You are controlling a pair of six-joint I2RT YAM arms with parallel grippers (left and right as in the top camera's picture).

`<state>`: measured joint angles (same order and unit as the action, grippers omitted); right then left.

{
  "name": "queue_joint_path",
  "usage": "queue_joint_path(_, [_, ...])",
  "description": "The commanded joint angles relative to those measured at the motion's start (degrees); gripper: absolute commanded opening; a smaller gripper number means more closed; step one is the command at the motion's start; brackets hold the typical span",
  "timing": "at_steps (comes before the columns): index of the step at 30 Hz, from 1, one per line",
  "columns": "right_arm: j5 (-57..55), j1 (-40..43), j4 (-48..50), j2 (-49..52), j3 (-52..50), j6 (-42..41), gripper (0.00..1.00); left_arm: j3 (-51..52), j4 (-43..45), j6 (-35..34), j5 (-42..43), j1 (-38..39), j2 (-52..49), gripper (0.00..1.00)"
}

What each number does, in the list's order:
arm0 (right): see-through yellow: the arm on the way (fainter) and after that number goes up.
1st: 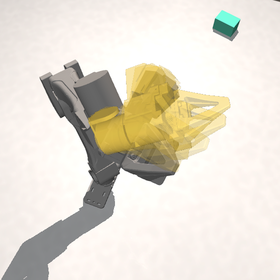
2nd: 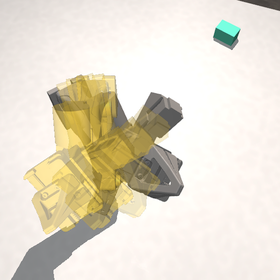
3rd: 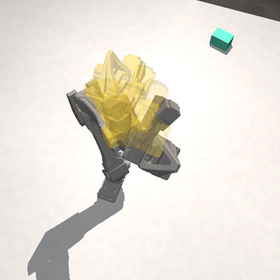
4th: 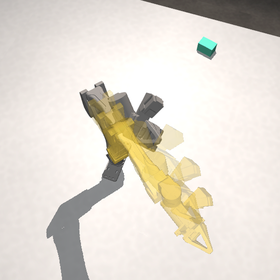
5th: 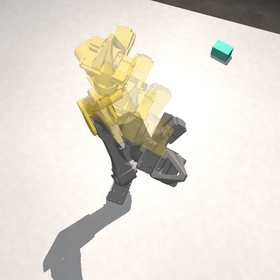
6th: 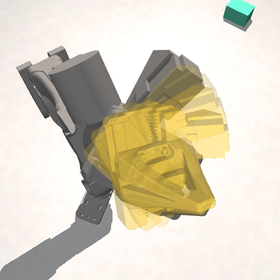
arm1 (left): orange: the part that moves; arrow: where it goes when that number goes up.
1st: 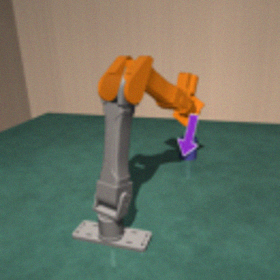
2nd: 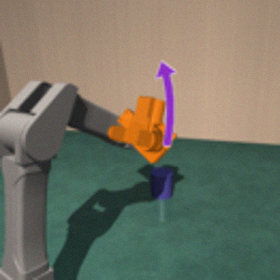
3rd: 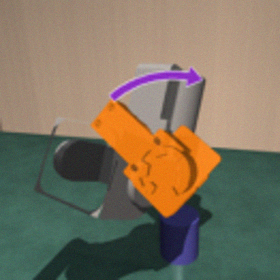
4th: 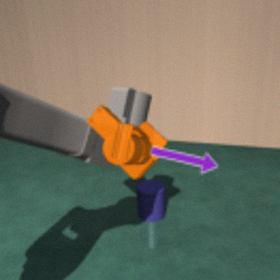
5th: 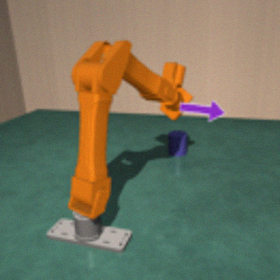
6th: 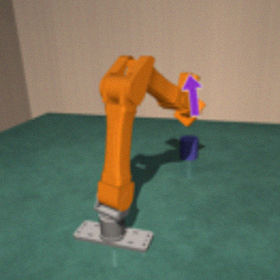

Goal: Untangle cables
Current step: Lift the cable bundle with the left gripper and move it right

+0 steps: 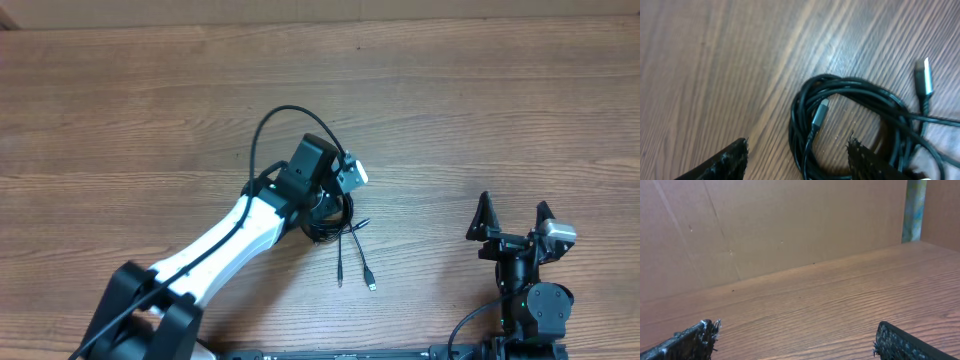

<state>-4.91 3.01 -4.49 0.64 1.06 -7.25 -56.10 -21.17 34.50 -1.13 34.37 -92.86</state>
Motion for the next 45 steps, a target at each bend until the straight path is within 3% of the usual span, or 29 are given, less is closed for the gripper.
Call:
queue_joint_path(1, [-0.39,0.28,0.26,-0.20,-0.61,0.07,1.00,-1.16,3.41,7.96,0.68,-0.28,-5.77,0.64])
queue_joint_path(13, [-0.39,0.28,0.26,-0.20,-0.61,0.07,1.00,-1.16,10.23,7.67,11.72,-0.31,-14.51,0.53])
queue_joint_path(16, [-0.39,0.28,0.26,-0.20,-0.61,0.07,1.00,-1.16,10.99,7.67,11.69,-0.31,-17.07,0.30])
queue_joint_path(17, [-0.39,0.28,0.28,-0.20,-0.61,0.07,1.00,-1.16,11.13,7.67,11.67,-0.33,-17.64,0.11])
queue_joint_path(18, [-0.39,0.28,0.26,-0.20,-0.61,0.04,1.00,-1.16,11.17,7.67,11.61,-0.33,-18.01,0.04])
queue_joint_path(23, [-0.39,0.28,0.28,-0.20,-0.61,0.04,1.00,-1.18,12.07,4.00,10.43,-0.33,-17.57,0.04])
queue_joint_path(37, [-0.39,0.28,0.26,-0.20,-0.61,0.07,1.00,-1.20,11.65,-24.68,9.62,-0.33,-2.21,0.04])
queue_joint_path(45, [-0.39,0.28,0.26,-0.20,-0.61,0.07,1.00,-1.20,6.10,-35.06,9.73,-0.28,0.70,0.04])
